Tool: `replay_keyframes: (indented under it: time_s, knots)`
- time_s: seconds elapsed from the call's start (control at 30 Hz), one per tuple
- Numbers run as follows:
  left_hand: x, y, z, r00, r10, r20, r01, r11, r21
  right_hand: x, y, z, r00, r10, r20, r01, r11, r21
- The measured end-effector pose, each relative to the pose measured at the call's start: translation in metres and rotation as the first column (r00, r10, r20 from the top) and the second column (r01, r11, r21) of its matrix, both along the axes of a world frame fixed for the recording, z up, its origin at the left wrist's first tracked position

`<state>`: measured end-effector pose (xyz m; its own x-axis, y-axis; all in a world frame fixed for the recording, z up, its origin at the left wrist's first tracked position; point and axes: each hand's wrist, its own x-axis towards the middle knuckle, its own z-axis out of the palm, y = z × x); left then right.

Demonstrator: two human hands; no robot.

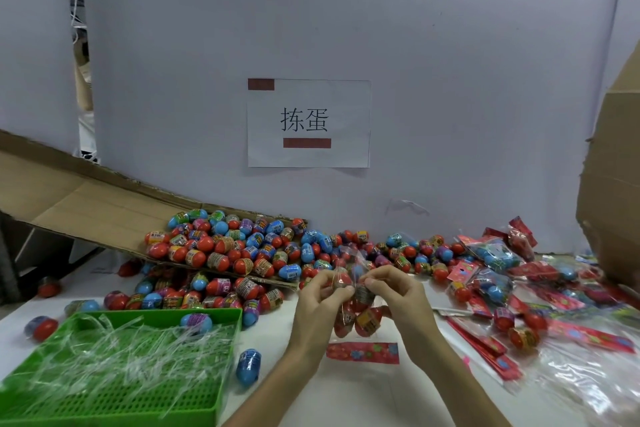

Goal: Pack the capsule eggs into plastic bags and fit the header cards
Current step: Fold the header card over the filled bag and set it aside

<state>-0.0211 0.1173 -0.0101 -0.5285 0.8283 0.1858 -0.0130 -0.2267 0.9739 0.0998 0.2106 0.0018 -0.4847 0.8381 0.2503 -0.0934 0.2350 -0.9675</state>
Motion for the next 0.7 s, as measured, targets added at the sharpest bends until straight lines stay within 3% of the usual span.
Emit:
replay_keyframes:
  time_s: [0.1, 0.2, 0.43, 0.7]
  knots:
    - [-0.001, -0.001, 0.002, 1.0, -0.018, -0.016, 0.018, 1.0, 0.0, -0.001, 0.001, -0.001, 0.999, -0.035, -0.009, 0.035, 0.999, -0.013]
    - [0.0, -0.001, 0.006, 0.995, -0.045, 0.084, 0.047, 0.999, -0.022, -0.002, 0.001, 0.001, 0.998, -0.053, -0.017, 0.052, 0.998, -0.044]
    - [-0.004, -0.001, 0.008, 0.97, 0.092, 0.226, -0.093, 0.996, -0.003, -0.001, -0.003, 0.005, 0.995, -0.023, -0.095, 0.013, 0.994, -0.104]
    - [-0.011, 0.001, 0.002, 0.963, 0.129, 0.235, -0.13, 0.991, -0.01, -0.004, -0.007, 0.002, 1.0, 0.006, -0.025, -0.008, 0.997, -0.075]
